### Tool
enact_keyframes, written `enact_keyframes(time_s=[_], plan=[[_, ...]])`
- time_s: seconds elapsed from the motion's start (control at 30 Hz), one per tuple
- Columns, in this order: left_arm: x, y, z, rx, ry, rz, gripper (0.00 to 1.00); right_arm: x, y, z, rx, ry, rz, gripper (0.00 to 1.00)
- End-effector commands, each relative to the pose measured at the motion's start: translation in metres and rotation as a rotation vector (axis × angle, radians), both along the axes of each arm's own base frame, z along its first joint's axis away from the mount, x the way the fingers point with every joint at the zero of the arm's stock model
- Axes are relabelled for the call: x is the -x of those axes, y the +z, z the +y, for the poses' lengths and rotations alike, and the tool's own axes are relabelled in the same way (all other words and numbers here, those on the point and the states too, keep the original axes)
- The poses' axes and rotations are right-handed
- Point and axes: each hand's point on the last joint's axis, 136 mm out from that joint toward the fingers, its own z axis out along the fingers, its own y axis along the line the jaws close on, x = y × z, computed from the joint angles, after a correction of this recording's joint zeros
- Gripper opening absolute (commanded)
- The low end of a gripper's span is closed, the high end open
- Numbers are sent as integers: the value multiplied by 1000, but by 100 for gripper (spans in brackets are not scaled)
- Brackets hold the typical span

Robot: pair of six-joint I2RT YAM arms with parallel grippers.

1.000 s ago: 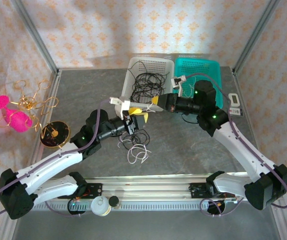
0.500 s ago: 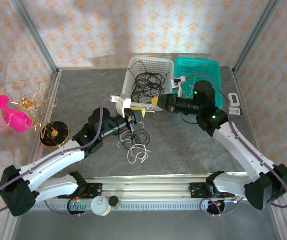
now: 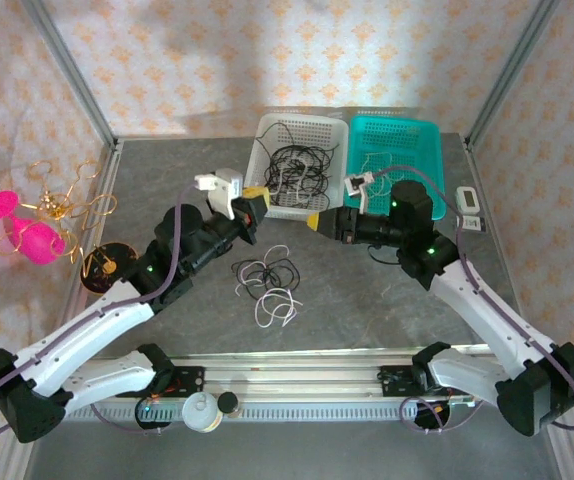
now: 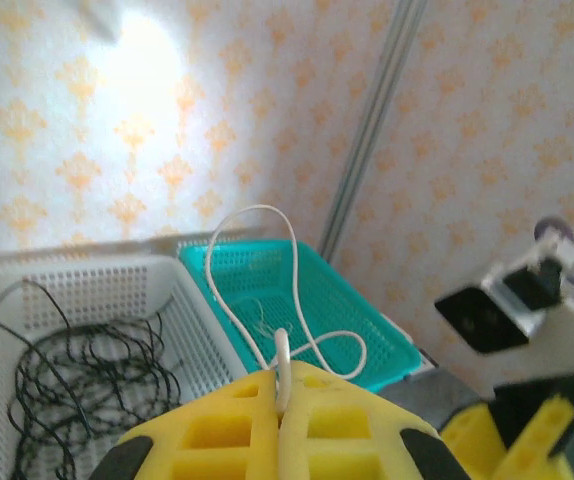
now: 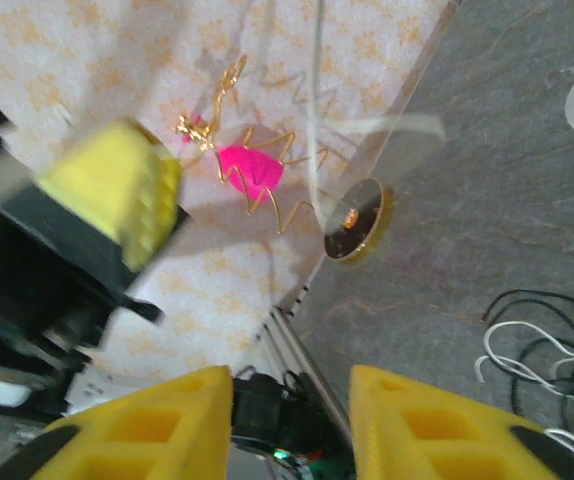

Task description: Untangle the cables

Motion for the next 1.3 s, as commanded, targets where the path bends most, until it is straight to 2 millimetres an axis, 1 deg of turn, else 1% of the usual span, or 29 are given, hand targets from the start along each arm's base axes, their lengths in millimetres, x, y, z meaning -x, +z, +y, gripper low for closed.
enact_keyframes(time_s=[0.0, 0.1, 0.13, 0.2, 0.23, 0.3, 0.37, 0.4, 0.43, 0.5, 0.53, 0.57, 0.6, 0.67, 0.83, 0.93, 1.07, 1.17, 1.27], plan=[[-5, 16, 7, -88, 44, -44, 0, 8, 1, -4, 16, 23, -80, 42], [-5, 26, 6, -114, 41, -61, 0, -1, 2, -10, 31, -49, -92, 42], [-5, 28, 5, -122, 40, -63, 0, -3, 5, -12, 26, -71, -96, 43], [-5, 30, 5, -128, 36, -66, 0, -7, 18, -15, 2, -104, -139, 42], [-4, 31, 6, -129, 32, -67, 0, -7, 28, -18, -20, -123, -185, 42], [-2, 32, 4, -128, 22, -67, 0, -6, 46, -24, -43, -161, -312, 42], [1, 33, 3, -121, 6, -66, 0, 3, 68, -32, -72, -178, -542, 43], [2, 35, 2, -115, -3, -67, 0, 7, 69, -35, -75, -190, -651, 43], [4, 35, 1, -108, -17, -63, 0, 14, 70, -38, -74, -198, -799, 43], [7, 35, -3, -98, -46, -58, 0, 21, 57, -43, -17, -215, -1029, 46], [9, 36, -6, -89, -64, -51, 0, 24, 47, -42, 43, -198, -1165, 49], [11, 35, -9, -85, -84, -43, 0, 26, 36, -40, 107, -171, -1291, 54], [11, 35, -11, -83, -98, -34, 0, 26, 31, -39, 139, -160, -1365, 57], [13, 33, -15, -76, -122, -13, 0, 24, 27, -36, 166, -140, -1459, 59], [17, 29, -18, -69, -154, 13, 0, 6, 28, -21, 197, -90, -1535, 59], [20, 28, -19, -61, -165, 22, 0, -9, 38, -18, 219, -122, -1556, 57], [22, 28, -20, -56, -176, 29, 0, -12, 46, -8, 160, -82, -1572, 55], [22, 28, -20, -51, -180, 31, 0, -21, 54, -6, 127, -115, -1550, 52], [23, 27, -20, -51, -183, 32, 0, -22, 59, -4, 84, -119, -1540, 51]])
